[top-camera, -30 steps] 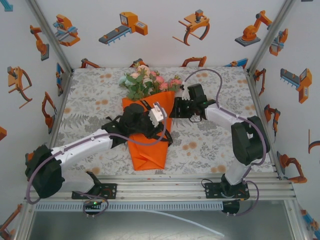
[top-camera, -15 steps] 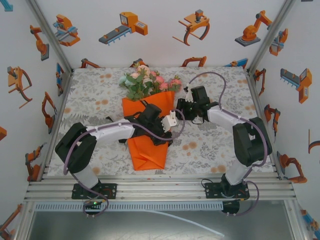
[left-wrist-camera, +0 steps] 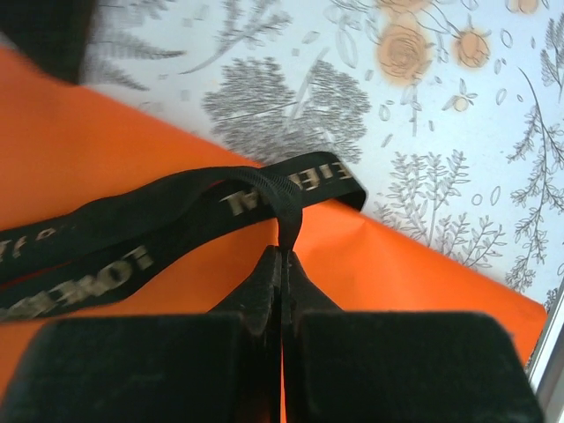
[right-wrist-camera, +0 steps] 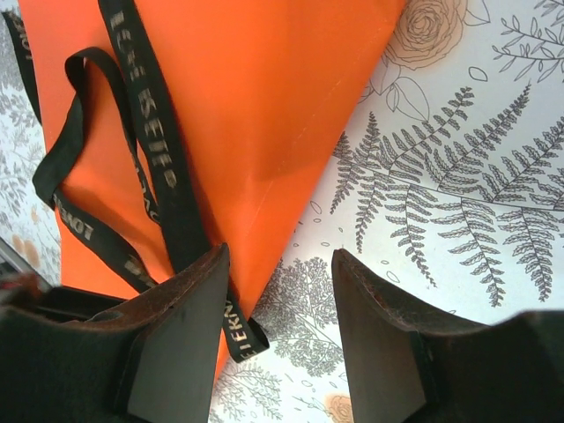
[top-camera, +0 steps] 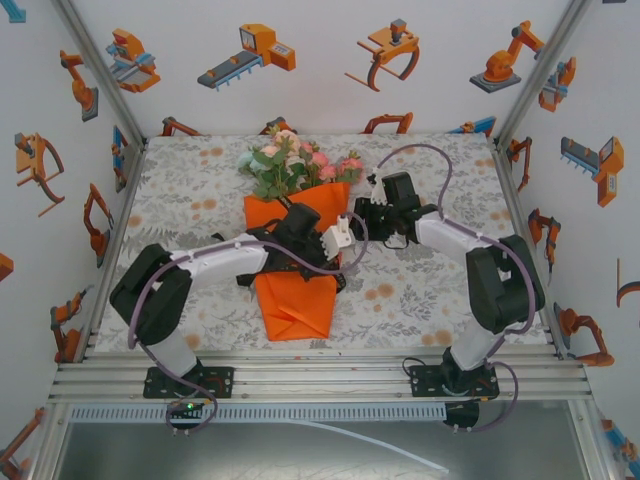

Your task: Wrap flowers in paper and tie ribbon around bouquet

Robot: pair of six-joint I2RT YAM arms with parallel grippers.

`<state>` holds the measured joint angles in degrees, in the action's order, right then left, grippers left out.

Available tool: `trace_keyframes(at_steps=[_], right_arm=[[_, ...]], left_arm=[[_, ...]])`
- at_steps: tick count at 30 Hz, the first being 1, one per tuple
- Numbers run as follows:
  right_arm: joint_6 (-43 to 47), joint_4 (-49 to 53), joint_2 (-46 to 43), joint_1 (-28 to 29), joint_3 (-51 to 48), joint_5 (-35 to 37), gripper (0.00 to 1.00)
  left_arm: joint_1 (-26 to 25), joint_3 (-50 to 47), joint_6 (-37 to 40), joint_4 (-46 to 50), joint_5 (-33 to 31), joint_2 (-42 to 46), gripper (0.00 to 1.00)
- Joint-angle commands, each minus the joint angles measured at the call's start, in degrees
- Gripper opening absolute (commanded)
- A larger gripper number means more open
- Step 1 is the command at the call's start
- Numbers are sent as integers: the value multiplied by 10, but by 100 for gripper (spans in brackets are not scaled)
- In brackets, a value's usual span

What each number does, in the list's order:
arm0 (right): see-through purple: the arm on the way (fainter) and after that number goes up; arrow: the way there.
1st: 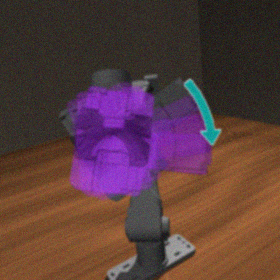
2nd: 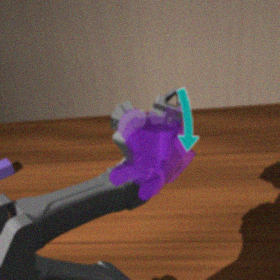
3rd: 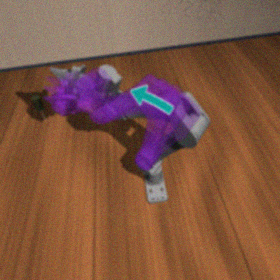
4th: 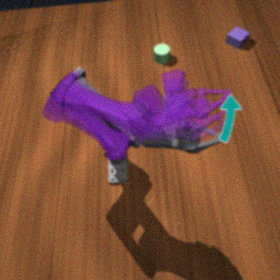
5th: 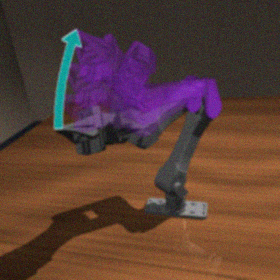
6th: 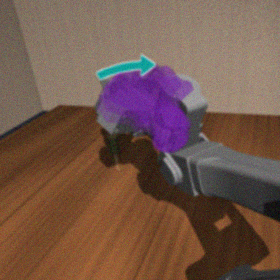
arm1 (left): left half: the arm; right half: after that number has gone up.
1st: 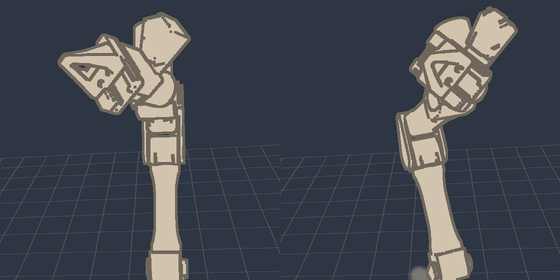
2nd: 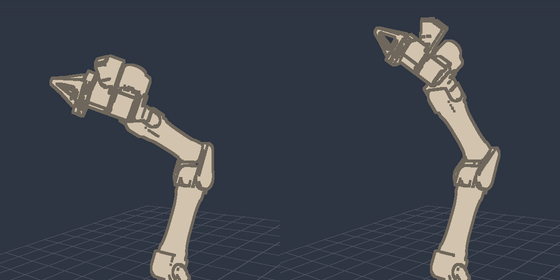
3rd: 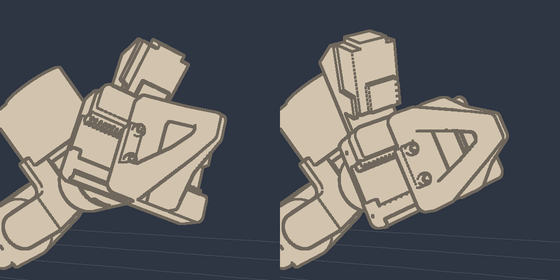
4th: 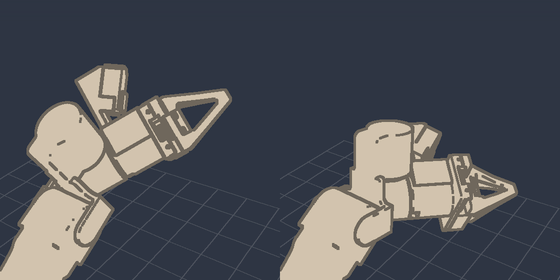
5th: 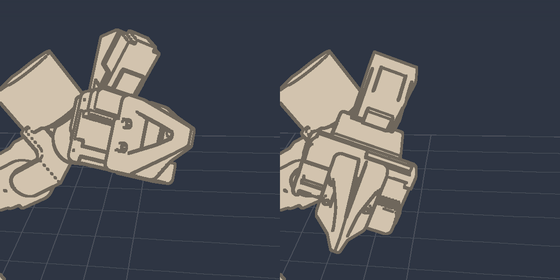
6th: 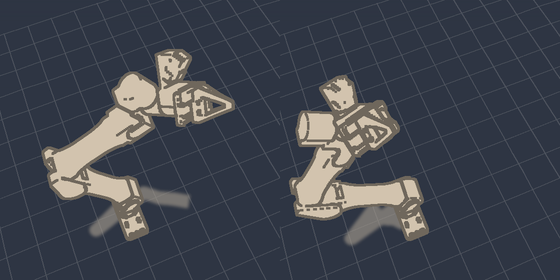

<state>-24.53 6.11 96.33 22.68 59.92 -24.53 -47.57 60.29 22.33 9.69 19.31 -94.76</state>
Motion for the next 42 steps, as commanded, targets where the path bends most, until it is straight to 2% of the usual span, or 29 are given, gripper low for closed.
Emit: trace_keyframes(at_steps=[1, 4, 9, 13, 14, 17, 21, 27, 34, 37, 39, 42], right_arm=[[54, -29, -37, 2, -4, -10, 47], [94, -57, -42, 20, 0, -13, 47], [101, -146, -17, 46, 0, -24, 48], [94, -239, 19, 68, -9, -55, 49], [86, -244, 32, 75, -3, -72, 49], [55, -224, 51, 81, 1, -59, 51], [56, -310, 43, 81, -45, -82, 56], [10, -152, 92, 80, 86, -23, 52], [-41, -36, 195, 95, 229, -30, 51], [-36, 2, 216, 109, 248, -17, 50], [-33, 13, 214, 112, 243, -9, 45], [-25, 36, 199, 112, 234, 20, 25]], left_arm=[[25, 4, 12, 27, -29, 52, 0], [45, 8, 21, 32, -67, 55, 0], [57, 26, 55, 29, -141, 32, 0], [69, 34, 64, 0, -131, 14, 1], [72, 34, 66, -4, -125, 10, 1], [82, 33, 66, -13, -112, 11, 2], [86, 21, 93, -15, -105, 18, 3], [88, 18, 119, -21, -107, 23, 5], [93, 5, 117, -34, -94, 39, 5], [96, -2, 113, -41, -95, 48, 5], [99, -7, 111, -45, -96, 53, 4], [103, -15, 108, -56, -103, 60, 4]])
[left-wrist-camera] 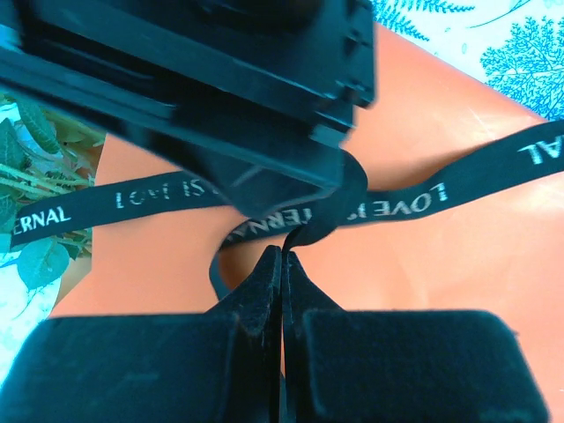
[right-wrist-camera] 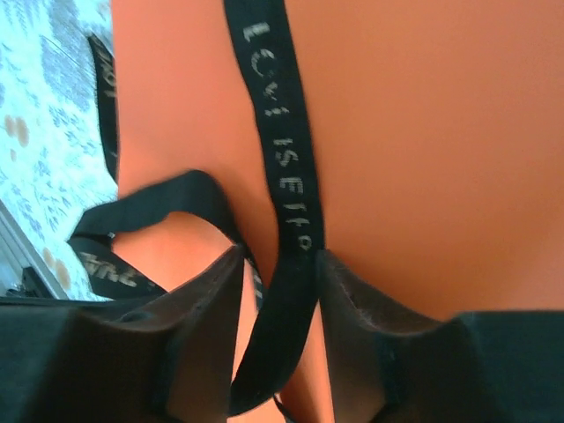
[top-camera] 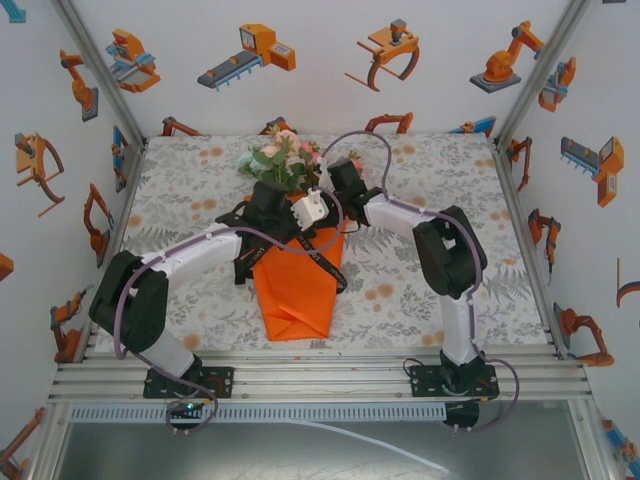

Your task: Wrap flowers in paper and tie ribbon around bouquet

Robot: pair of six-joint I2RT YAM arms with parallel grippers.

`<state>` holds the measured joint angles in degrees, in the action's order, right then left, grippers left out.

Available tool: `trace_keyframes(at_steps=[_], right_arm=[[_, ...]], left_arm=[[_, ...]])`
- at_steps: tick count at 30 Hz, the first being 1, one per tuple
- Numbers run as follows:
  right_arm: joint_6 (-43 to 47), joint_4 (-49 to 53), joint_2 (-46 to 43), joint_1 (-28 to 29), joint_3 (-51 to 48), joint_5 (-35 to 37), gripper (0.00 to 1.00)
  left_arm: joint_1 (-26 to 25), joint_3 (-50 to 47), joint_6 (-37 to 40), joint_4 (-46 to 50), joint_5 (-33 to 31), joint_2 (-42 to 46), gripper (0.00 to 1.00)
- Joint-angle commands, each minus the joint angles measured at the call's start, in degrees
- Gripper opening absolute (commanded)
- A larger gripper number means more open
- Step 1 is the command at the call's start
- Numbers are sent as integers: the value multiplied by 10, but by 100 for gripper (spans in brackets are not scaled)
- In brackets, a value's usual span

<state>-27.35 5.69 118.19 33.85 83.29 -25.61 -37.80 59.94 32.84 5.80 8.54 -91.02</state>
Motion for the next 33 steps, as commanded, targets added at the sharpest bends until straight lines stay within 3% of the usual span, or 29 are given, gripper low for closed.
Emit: trace_keyframes(at_steps=[1, 4, 9, 12, 16, 22, 33], right_arm=[[8, 46, -29, 0, -5, 43, 19], [24, 58, -50, 0, -24, 43, 10], [45, 93, -73, 1, -59, 24, 5], [44, 102, -85, 1, -76, -38, 5], [24, 86, -104, 1, -99, -64, 12], [14, 80, -115, -6, -103, -70, 29], [116, 54, -201, -13, -167, -47, 43]], left_arm=[[7, -13, 1, -25, 1, 25, 3], [11, -14, -2, -43, 1, 26, 3], [18, 9, 6, -49, 3, -2, 3], [20, 20, 16, -51, 15, -24, 8], [21, 35, 30, -33, 33, -46, 15], [35, 61, 51, 25, 61, -72, 32], [43, 75, 46, 42, 66, -89, 34]])
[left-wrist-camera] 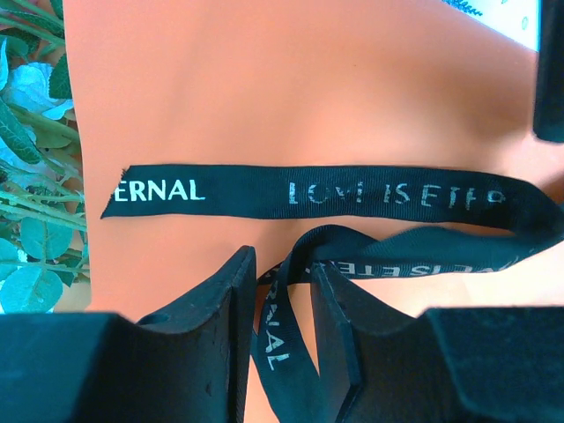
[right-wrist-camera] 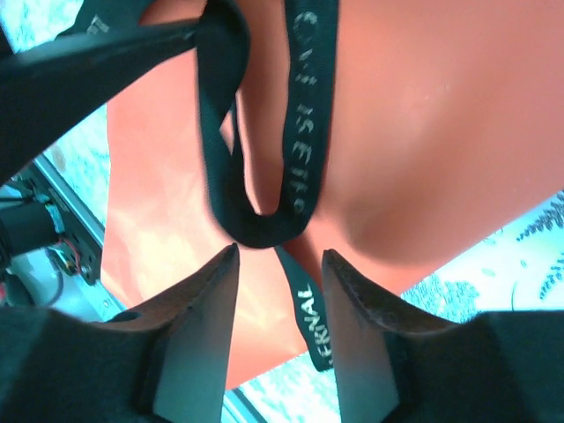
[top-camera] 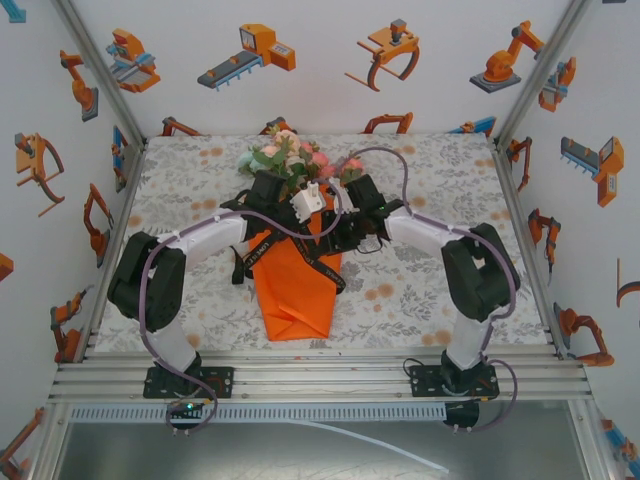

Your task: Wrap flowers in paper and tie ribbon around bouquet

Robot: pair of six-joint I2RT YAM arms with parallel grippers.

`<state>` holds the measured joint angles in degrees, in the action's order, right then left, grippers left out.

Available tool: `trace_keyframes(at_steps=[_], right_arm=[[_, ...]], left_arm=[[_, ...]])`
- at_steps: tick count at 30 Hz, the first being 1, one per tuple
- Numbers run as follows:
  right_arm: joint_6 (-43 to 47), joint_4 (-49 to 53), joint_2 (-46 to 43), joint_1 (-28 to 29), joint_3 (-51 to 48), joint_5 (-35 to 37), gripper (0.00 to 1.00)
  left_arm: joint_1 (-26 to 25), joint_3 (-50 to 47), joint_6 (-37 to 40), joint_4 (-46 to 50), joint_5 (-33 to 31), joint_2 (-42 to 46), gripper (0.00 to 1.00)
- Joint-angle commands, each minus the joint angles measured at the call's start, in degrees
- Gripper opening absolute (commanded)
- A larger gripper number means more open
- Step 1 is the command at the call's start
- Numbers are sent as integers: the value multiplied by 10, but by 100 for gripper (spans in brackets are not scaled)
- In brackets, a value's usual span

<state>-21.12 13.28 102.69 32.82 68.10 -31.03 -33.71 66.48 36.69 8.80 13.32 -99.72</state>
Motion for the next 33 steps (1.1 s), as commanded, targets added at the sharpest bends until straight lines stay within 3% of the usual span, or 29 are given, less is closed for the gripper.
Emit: trace_keyframes(at_steps=[1, 5, 9, 12, 17, 28, 33], right_arm=[[76, -29, -57, -3, -21, 14, 44], [170, -87, -80, 6, -53, 21, 49], [243, -212, -74, 15, -96, -14, 55], [236, -274, -45, 16, -99, -41, 56], [199, -286, -6, 23, -96, -91, 52], [159, -324, 17, 34, -150, -109, 46], [144, -363, -1, 27, -188, -115, 52]], left_arm=[[2, 9, 7, 12, 18, -2, 34], [5, 7, 3, 7, 15, -1, 34], [6, 7, 0, 4, 17, -4, 33], [6, 8, -4, 5, 16, -1, 33], [8, 5, -6, 1, 16, 5, 33], [16, 3, -9, -5, 24, 11, 33], [23, -6, -15, -12, 38, 20, 32]])
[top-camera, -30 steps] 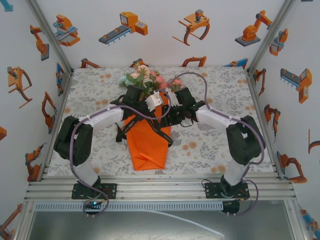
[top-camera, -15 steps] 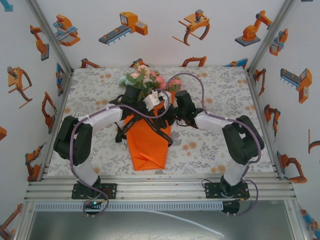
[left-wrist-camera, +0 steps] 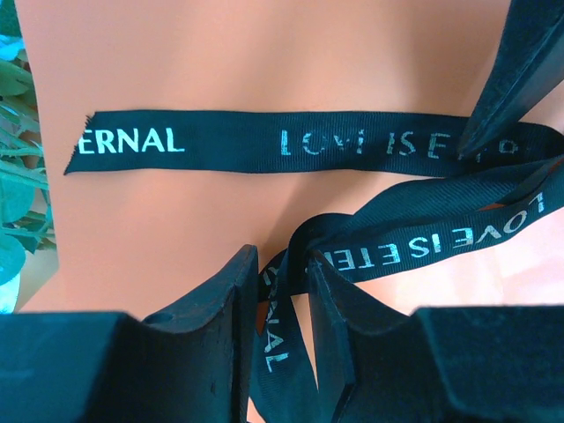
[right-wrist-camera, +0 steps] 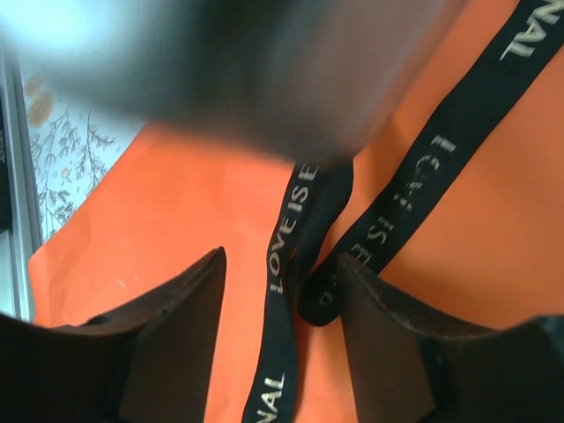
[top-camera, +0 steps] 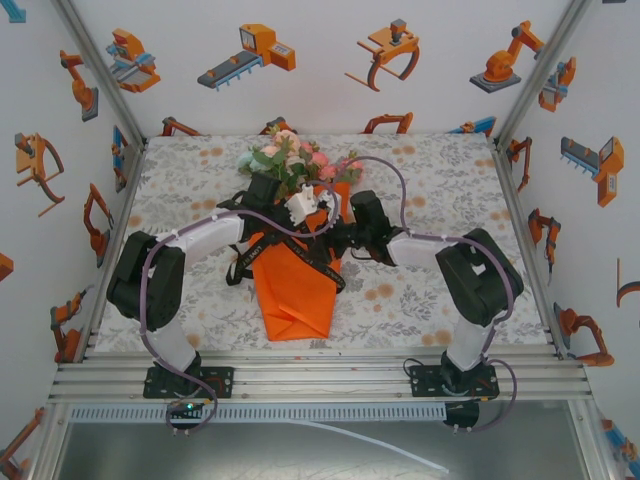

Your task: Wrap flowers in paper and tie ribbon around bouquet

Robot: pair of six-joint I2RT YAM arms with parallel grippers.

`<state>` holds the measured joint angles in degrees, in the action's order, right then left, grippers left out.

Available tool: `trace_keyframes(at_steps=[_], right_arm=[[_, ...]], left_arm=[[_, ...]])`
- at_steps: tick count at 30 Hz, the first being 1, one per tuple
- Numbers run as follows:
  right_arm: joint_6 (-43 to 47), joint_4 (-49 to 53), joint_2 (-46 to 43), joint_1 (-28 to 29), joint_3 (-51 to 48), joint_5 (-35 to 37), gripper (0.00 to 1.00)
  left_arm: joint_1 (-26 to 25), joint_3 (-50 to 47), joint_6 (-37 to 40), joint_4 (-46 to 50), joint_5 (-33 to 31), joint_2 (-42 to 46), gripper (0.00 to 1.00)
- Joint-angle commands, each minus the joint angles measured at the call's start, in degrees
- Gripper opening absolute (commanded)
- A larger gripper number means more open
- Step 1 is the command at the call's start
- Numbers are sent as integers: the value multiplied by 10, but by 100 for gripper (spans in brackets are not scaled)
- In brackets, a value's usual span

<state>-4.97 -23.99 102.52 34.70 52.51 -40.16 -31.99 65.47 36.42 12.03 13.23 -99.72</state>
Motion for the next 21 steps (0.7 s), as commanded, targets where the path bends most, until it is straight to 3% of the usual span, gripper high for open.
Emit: trace_keyframes(at_steps=[1, 7, 17, 21], right_arm=[[-25, -3, 0, 5, -37, -27, 53], [-57, -53, 19, -2, -38, -52, 47], [-81, -98, 30, -1, -77, -33, 42], [-103, -116, 32, 5, -80, -24, 29]], left_arm=[[6, 2, -13, -47, 42, 21, 32], [10, -1, -22, -52, 52, 27, 32], [30, -17, -44, -76, 90, 45, 32], [32, -12, -54, -83, 93, 40, 32]])
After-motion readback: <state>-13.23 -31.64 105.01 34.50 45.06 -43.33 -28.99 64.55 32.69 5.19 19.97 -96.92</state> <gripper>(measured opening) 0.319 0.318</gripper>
